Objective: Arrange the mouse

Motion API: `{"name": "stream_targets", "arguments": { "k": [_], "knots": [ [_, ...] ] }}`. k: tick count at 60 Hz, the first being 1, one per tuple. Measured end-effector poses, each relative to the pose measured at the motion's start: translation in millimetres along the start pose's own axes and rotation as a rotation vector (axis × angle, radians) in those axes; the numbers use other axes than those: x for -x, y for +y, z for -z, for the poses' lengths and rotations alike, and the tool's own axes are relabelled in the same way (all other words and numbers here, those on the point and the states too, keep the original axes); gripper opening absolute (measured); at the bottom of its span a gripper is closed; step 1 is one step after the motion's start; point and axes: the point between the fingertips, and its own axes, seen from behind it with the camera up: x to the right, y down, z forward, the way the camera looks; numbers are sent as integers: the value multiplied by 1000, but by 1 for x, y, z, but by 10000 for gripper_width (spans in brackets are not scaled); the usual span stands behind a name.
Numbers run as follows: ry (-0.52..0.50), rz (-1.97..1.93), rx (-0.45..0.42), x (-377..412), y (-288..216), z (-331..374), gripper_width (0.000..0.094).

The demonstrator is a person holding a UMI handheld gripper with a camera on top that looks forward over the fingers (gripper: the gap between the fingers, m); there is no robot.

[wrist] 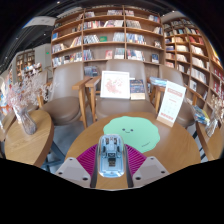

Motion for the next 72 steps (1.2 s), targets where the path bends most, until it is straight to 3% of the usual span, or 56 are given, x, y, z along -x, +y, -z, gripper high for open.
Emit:
{"name": "stream_targets", "arguments": {
  "k": [7, 14, 25, 35, 38, 43, 45, 50, 62, 72],
  "knots": [
    [39, -12, -57, -33, -64, -30, 414],
    [91, -27, -56, -71, -85, -85, 411],
    [82, -91, 73, -101, -41, -162, 420],
    [111, -48, 98, -117, -11, -186, 441],
    [109, -52, 71, -116, -15, -188, 454],
    [104, -49, 76, -113, -14, -188, 509],
    [109, -46, 81, -115, -13, -187, 587],
    [137, -44, 84, -120, -17, -175, 863],
    [147, -81, 45, -112, -32, -69, 849],
    [87, -99, -58, -93, -30, 64, 852]
  ]
}}
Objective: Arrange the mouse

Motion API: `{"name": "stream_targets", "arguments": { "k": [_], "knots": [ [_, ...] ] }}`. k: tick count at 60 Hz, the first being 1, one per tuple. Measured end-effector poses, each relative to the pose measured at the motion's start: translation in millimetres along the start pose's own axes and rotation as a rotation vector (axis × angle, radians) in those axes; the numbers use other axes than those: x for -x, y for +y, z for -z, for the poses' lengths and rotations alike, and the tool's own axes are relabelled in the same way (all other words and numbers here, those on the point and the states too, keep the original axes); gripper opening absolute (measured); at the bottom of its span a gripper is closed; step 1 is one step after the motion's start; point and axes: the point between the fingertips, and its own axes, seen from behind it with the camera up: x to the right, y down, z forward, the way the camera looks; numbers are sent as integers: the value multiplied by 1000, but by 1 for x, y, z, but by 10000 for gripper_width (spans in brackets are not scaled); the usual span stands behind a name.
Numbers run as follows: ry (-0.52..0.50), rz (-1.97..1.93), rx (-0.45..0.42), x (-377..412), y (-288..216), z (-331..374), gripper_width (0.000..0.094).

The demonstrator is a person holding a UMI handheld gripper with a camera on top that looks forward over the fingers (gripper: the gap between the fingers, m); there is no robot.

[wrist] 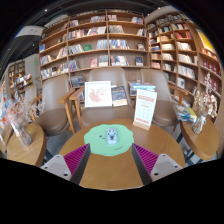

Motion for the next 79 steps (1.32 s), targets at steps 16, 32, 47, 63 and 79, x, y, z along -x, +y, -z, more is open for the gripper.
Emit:
{"name": "stream_targets", "arguments": {
  "k": [16, 32, 47, 63, 79],
  "knots": [
    [-38, 22, -6, -18, 70, 147, 851],
    [-19, 38, -15, -40, 107, 205, 855],
    [-5, 72, -30, -51, 112, 223, 852],
    [-40, 123, -72, -36, 111, 238, 855],
    [-43, 98, -53, -35, 112, 243, 858]
  ]
}}
